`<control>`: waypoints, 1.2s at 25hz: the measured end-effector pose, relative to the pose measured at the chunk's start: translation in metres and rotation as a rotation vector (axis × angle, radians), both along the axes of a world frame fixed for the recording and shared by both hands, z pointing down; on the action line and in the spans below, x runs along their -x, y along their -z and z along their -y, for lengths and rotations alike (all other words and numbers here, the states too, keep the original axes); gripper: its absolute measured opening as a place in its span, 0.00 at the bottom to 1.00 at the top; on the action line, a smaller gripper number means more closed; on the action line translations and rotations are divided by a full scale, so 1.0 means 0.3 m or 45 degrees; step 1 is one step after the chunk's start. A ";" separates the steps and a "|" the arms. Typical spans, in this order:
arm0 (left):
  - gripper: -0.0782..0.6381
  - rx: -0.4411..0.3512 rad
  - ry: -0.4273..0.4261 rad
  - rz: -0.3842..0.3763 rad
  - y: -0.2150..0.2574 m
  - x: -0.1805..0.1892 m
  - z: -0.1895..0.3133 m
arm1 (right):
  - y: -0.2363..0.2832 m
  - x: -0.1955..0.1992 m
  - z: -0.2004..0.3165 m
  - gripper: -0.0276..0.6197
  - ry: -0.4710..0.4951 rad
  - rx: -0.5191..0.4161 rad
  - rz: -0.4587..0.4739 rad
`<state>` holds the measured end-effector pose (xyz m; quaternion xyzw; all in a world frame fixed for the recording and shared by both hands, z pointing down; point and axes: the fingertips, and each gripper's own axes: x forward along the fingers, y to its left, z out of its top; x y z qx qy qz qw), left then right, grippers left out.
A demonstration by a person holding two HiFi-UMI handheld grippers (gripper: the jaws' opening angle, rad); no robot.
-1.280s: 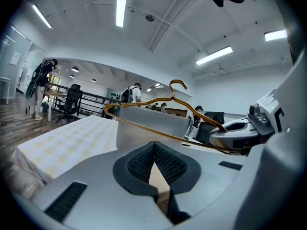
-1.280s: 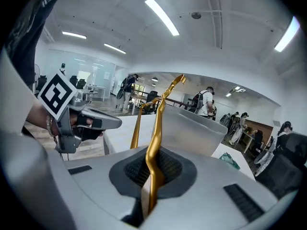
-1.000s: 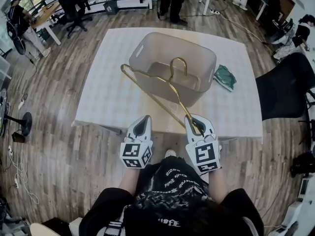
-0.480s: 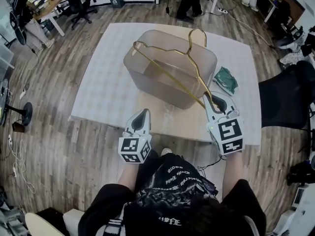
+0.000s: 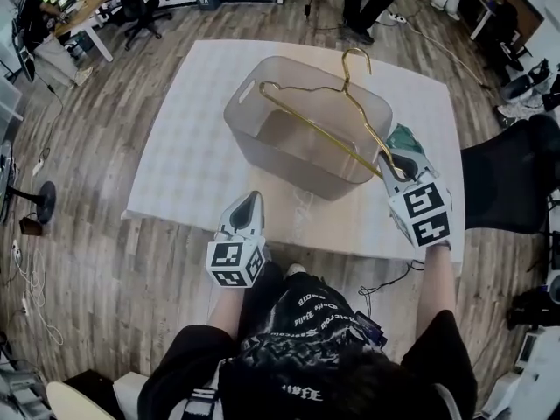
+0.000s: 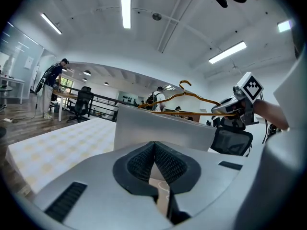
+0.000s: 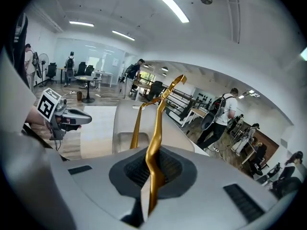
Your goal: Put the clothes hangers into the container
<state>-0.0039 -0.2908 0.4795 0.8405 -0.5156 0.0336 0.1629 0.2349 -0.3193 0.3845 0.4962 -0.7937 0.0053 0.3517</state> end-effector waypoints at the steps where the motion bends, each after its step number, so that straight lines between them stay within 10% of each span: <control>1: 0.14 -0.001 -0.007 -0.001 0.002 0.002 0.011 | -0.006 0.003 0.013 0.05 0.006 0.015 -0.011; 30: 0.14 0.061 0.031 -0.021 -0.051 0.061 0.129 | -0.236 0.093 0.244 0.05 0.288 0.435 -0.286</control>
